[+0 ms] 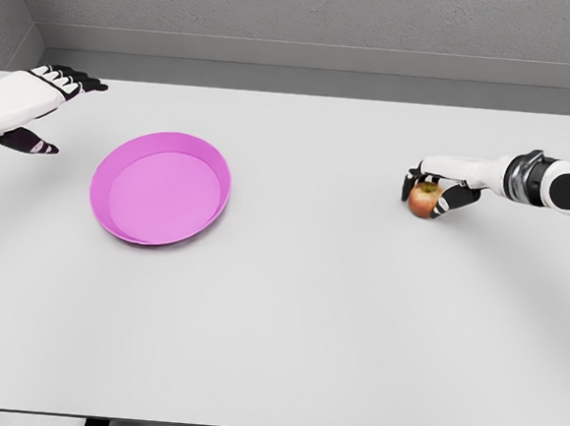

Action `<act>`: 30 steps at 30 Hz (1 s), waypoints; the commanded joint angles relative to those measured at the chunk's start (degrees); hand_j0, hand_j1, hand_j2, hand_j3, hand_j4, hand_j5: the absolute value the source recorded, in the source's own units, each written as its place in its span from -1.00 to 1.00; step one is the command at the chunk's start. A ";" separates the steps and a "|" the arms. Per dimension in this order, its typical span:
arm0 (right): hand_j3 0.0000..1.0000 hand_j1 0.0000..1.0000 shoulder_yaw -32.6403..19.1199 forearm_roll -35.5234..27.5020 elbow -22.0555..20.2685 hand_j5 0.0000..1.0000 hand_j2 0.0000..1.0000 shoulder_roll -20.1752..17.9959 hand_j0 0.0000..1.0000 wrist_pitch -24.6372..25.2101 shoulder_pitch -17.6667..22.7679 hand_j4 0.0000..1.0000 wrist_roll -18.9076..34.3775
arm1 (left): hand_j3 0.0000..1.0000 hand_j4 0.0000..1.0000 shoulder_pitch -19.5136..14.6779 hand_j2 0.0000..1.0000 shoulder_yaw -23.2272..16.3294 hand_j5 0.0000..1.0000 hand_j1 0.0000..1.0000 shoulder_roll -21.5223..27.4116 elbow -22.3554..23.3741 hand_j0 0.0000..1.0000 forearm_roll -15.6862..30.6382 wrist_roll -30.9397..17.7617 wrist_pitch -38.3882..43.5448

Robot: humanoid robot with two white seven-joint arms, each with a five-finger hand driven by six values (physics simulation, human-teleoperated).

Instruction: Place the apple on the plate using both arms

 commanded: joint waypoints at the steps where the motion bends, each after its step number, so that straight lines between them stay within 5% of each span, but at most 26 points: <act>1: -0.07 -0.07 -0.06 0.13 -0.23 -0.07 -0.07 -0.05 -0.07 0.01 0.00 -0.07 0.03 | 1.00 1.00 0.00 1.00 0.05 1.00 1.00 0.12 -0.01 1.00 0.39 0.04 0.06; 30: -0.12 -0.12 -2.87 -0.31 -14.46 -0.12 -0.12 0.47 -0.12 -0.07 -1.14 -0.12 0.03 | 1.00 1.00 0.00 1.00 0.14 1.00 1.00 0.56 0.08 1.00 0.65 0.04 0.06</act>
